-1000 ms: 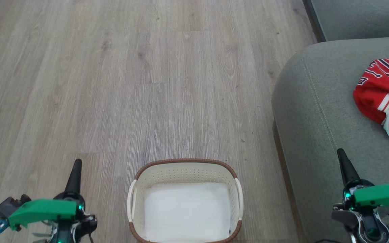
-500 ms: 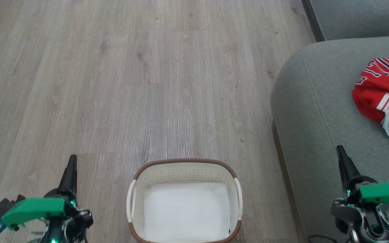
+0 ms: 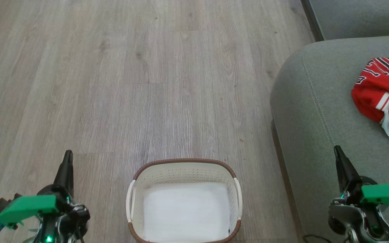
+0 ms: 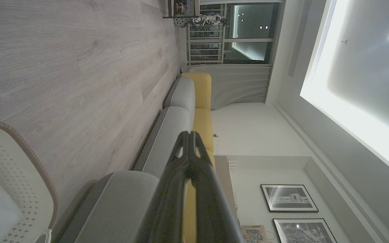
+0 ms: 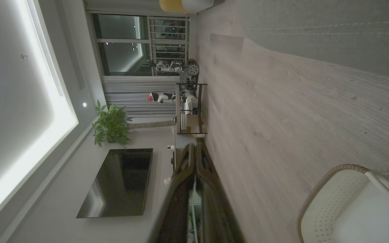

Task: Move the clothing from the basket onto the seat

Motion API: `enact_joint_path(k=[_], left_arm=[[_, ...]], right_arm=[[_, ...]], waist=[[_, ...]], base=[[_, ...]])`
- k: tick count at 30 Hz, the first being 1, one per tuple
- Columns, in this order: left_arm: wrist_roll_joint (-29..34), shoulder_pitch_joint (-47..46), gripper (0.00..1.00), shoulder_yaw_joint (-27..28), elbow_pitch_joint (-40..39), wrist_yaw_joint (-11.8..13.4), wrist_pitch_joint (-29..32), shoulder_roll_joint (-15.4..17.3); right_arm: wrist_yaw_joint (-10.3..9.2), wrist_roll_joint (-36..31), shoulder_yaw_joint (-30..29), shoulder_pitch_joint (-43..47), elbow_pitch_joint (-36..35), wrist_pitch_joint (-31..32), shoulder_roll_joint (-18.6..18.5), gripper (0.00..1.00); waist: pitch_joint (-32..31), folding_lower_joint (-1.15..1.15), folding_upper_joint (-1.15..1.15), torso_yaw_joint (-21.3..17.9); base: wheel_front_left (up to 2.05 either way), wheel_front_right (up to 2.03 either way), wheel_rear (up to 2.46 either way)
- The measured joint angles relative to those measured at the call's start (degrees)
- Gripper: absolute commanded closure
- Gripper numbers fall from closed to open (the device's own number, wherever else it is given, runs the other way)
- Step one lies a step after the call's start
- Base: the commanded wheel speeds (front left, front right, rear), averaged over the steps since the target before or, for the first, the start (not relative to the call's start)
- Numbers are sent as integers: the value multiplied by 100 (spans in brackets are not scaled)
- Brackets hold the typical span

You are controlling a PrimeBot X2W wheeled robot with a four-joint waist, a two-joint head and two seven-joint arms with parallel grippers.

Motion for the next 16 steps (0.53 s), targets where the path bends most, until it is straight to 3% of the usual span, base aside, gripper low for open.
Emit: enact_joint_path(k=[16], left_arm=[[1,0,100,11,1,0,1,-7]], right_arm=[[0,0,-1,0,0,0,5,100]], waist=[[0,0,0,0]], base=[[0,0,0]])
